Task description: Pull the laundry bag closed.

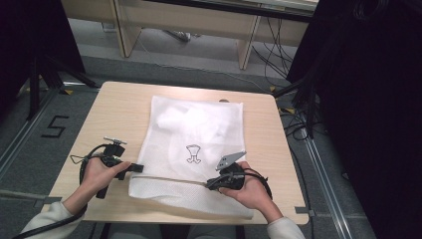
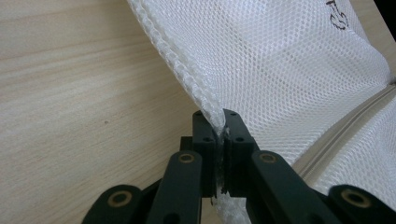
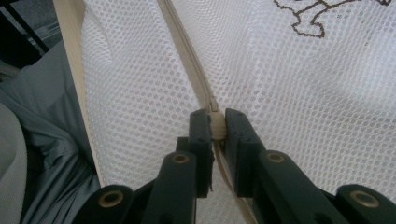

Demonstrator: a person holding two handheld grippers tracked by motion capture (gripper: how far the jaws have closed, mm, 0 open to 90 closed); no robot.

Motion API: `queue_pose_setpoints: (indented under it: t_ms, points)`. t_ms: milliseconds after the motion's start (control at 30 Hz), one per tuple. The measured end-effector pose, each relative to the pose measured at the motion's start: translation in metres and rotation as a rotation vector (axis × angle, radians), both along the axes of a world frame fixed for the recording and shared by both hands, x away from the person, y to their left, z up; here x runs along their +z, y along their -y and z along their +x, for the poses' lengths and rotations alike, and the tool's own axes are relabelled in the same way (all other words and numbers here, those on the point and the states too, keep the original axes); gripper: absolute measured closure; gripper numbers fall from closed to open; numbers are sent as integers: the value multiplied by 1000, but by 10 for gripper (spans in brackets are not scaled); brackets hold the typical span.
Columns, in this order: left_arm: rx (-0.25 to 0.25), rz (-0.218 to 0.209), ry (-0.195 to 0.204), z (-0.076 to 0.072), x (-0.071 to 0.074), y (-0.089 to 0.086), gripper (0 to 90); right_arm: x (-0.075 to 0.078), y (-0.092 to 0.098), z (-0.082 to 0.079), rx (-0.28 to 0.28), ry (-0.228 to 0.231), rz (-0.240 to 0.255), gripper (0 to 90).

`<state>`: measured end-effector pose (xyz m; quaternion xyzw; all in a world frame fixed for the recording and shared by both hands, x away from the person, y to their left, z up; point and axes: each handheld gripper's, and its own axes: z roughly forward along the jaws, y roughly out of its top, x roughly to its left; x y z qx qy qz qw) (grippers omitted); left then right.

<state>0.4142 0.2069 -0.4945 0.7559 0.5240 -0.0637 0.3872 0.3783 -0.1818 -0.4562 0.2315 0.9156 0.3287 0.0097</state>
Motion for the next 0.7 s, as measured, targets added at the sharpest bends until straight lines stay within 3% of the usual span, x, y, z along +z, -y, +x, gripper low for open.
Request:
queue_pose_setpoints:
  t_ms: [700]
  points:
    - [0, 2, 2, 0, 0, 0, 850, -1, 9, -2, -14, 1, 3, 824]
